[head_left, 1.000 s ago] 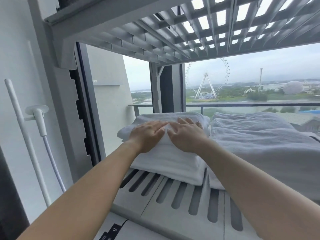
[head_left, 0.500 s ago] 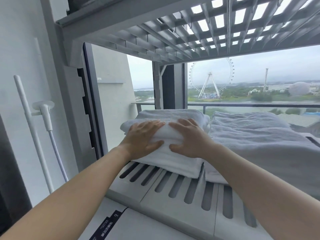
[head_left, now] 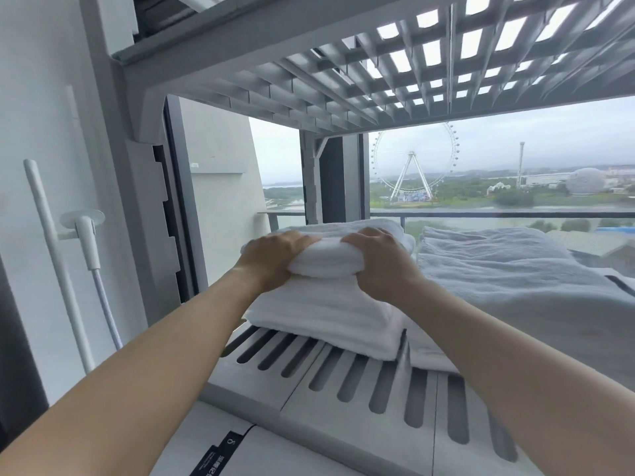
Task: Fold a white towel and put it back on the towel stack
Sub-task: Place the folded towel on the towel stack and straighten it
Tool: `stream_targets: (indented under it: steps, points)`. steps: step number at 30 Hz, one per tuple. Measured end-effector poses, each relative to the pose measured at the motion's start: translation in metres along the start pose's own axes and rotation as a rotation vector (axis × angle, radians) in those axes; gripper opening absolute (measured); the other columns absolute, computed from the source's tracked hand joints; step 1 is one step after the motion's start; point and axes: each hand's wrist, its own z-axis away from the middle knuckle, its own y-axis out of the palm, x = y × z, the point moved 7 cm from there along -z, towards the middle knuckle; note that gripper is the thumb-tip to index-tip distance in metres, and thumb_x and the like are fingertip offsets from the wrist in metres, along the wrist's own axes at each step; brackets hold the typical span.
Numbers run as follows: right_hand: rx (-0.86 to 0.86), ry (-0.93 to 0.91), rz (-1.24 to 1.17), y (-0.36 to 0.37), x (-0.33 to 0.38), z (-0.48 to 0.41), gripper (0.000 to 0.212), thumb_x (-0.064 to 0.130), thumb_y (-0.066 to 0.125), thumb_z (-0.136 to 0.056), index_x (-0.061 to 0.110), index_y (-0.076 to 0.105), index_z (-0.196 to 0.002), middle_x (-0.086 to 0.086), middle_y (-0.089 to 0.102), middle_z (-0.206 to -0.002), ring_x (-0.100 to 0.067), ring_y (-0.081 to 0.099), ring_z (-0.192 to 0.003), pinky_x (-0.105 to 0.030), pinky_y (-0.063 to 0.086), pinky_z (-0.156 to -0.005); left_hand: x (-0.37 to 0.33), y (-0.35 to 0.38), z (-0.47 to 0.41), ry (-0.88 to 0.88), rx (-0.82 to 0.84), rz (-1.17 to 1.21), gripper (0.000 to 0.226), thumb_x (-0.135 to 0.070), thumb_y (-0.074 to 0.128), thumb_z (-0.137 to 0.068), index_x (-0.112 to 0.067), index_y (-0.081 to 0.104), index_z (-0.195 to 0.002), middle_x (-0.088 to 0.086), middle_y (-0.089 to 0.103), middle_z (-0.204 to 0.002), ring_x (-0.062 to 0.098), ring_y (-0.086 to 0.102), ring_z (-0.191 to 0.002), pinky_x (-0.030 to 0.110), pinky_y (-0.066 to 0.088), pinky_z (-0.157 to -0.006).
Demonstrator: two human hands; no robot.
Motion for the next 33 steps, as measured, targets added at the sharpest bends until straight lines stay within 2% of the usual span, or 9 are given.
stream_targets:
  steps: [3, 8, 13, 17, 22, 24, 27, 30, 33]
  points:
    - [-0.133, -0.023, -0.015, -0.015, -0.006, -0.013, 0.045, 0.004, 0.054, -0.075, 0.021, 0.058, -0.116, -0.005, 0.057, -0.114, -0.024, 0.045, -0.113, -0.03, 0.038, -0.083, -0.004, -0.018, -0.014, 0.044, -0.202, -0.114, 0.069, 0.003, 0.046, -0.082, -0.039, 0.035, -0.136, -0.004, 0.054, -0.125, 0.025, 0.056, -0.107, 0.04, 0.05, -0.075]
    - [-0.246, -0.129, 0.015, -0.032, -0.016, -0.041, 0.047, -0.005, 0.053, -0.071, 0.013, 0.062, -0.113, -0.01, 0.06, -0.11, -0.031, 0.048, -0.111, -0.047, 0.048, -0.088, -0.003, -0.022, -0.043, 0.029, -0.395, -0.131, 0.069, 0.008, 0.056, -0.077, -0.03, 0.045, -0.134, 0.004, 0.058, -0.123, 0.03, 0.057, -0.107, 0.048, 0.051, -0.078]
    - [-0.24, -0.126, 0.062, -0.028, -0.047, -0.075, 0.05, -0.007, 0.055, -0.069, 0.012, 0.061, -0.115, -0.012, 0.06, -0.111, -0.032, 0.048, -0.111, -0.045, 0.045, -0.093, 0.003, -0.005, -0.091, 0.013, -0.386, -0.143, 0.071, 0.007, 0.055, -0.08, -0.031, 0.038, -0.138, 0.006, 0.055, -0.128, 0.031, 0.054, -0.112, 0.05, 0.048, -0.082]
    - [-0.247, -0.121, 0.071, -0.017, -0.075, -0.104, 0.051, -0.007, 0.056, -0.069, 0.011, 0.061, -0.116, -0.013, 0.06, -0.112, -0.033, 0.048, -0.112, -0.046, 0.045, -0.094, 0.007, 0.011, -0.133, 0.053, -0.37, -0.249, 0.078, -0.002, 0.064, -0.077, -0.033, 0.031, -0.141, 0.004, 0.051, -0.13, 0.029, 0.051, -0.115, 0.046, 0.046, -0.087]
    - [-0.249, -0.142, 0.045, 0.002, -0.104, -0.127, 0.053, -0.007, 0.058, -0.066, 0.009, 0.059, -0.117, -0.014, 0.058, -0.113, -0.034, 0.047, -0.112, -0.046, 0.045, -0.094, 0.012, 0.022, -0.167, 0.1, -0.464, -0.291, 0.057, -0.005, 0.061, -0.083, -0.026, 0.046, -0.134, 0.011, 0.058, -0.121, 0.032, 0.056, -0.108, 0.048, 0.046, -0.085]
    - [-0.176, -0.113, 0.061, 0.026, -0.12, -0.122, 0.053, -0.002, 0.059, -0.068, 0.013, 0.058, -0.119, -0.011, 0.057, -0.116, -0.031, 0.046, -0.114, -0.041, 0.042, -0.097, 0.011, 0.051, -0.165, 0.1, -0.378, -0.231, 0.06, -0.003, 0.054, -0.085, -0.028, 0.04, -0.138, 0.011, 0.054, -0.126, 0.033, 0.053, -0.111, 0.046, 0.043, -0.087]
    - [-0.011, 0.034, 0.001, 0.052, -0.143, -0.113, 0.052, 0.018, 0.067, -0.072, 0.022, 0.056, -0.122, -0.003, 0.055, -0.126, -0.023, 0.044, -0.121, -0.031, 0.035, -0.101, 0.021, 0.095, -0.159, -0.042, -0.118, -0.161, 0.059, -0.007, 0.035, -0.093, -0.035, 0.023, -0.144, 0.003, 0.048, -0.132, 0.029, 0.051, -0.111, 0.04, 0.041, -0.089]
    - [-0.044, 0.046, -0.011, 0.047, -0.144, -0.116, 0.056, 0.013, 0.065, -0.068, 0.022, 0.056, -0.122, -0.001, 0.056, -0.127, -0.021, 0.045, -0.121, -0.028, 0.034, -0.101, 0.031, 0.09, -0.169, -0.086, -0.103, -0.128, 0.056, -0.001, 0.041, -0.086, -0.026, 0.036, -0.136, 0.004, 0.052, -0.121, 0.029, 0.049, -0.109, 0.039, 0.043, -0.089]
    - [-0.236, -0.001, -0.047, 0.031, -0.135, -0.112, 0.059, -0.002, 0.055, -0.063, 0.018, 0.059, -0.118, -0.002, 0.06, -0.12, -0.023, 0.047, -0.116, -0.032, 0.042, -0.094, 0.022, 0.061, -0.17, 0.018, -0.308, -0.304, 0.054, 0.004, 0.064, -0.067, -0.019, 0.055, -0.115, 0.003, 0.06, -0.1, 0.027, 0.056, -0.092, 0.038, 0.049, -0.075]
